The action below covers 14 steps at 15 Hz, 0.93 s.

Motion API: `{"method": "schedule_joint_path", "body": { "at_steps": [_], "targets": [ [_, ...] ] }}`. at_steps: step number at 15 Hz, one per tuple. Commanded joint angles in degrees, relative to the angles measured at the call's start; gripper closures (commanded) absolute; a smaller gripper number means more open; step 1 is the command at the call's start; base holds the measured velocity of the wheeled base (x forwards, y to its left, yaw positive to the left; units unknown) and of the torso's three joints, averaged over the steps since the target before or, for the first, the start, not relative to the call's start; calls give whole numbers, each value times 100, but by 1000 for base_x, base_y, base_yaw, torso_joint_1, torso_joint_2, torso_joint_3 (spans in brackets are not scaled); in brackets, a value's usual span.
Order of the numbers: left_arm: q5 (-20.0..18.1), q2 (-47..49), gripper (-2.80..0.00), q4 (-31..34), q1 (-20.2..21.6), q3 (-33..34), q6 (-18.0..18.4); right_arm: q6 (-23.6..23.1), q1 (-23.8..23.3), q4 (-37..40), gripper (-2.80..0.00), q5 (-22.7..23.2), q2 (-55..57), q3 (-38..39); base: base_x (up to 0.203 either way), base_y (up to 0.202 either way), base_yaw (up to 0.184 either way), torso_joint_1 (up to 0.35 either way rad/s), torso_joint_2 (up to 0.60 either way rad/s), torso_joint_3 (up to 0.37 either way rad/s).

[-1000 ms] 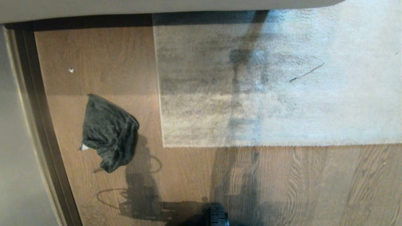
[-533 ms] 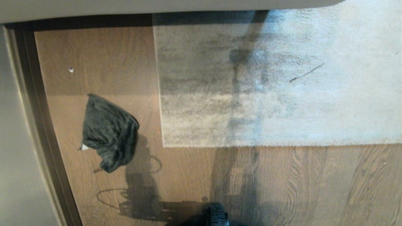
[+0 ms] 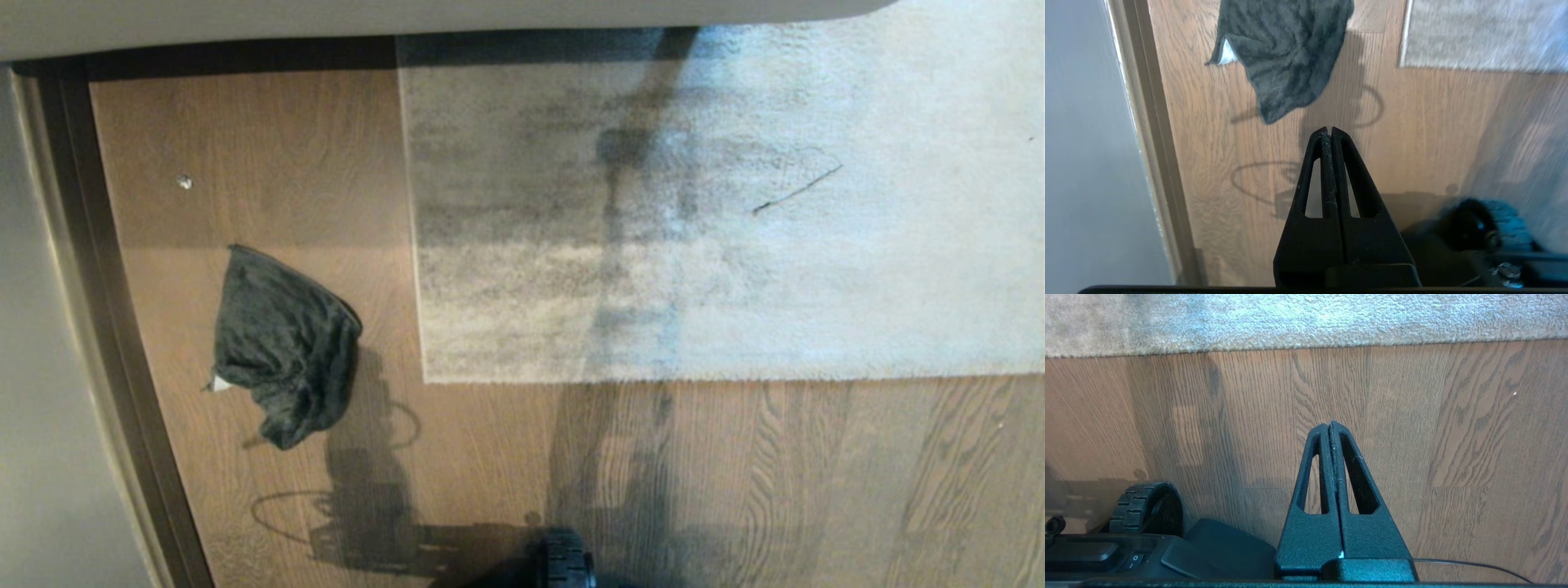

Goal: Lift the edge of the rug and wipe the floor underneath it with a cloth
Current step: Pick up the rag

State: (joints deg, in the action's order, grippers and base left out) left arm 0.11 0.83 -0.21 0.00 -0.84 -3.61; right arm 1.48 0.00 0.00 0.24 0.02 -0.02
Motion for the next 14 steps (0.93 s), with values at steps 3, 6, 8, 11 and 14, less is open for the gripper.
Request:
{"method": "schedule_joint_path", "body": {
  "at_steps": [3,6,8,11,14],
  "targets": [
    [19,551,0,-73,-4,-142,-205,2,0,0,0,2,6,1,0,0,0,0,0,0],
    [16,1048,0,-348,-75,-330,-210,2,0,0,0,2,-2,1,0,0,0,0,0,0],
    [16,1271,0,-384,-125,-533,-210,2,0,0,0,2,-2,2,0,0,0,0,0,0],
    [19,1911,0,-637,-130,-756,-200,2,0,0,0,2,-2,2,0,0,0,0,0,0],
    [31,2635,0,-1343,-117,-775,-171,2,0,0,0,2,-2,1,0,0,0,0,0,0]
  ]
}}
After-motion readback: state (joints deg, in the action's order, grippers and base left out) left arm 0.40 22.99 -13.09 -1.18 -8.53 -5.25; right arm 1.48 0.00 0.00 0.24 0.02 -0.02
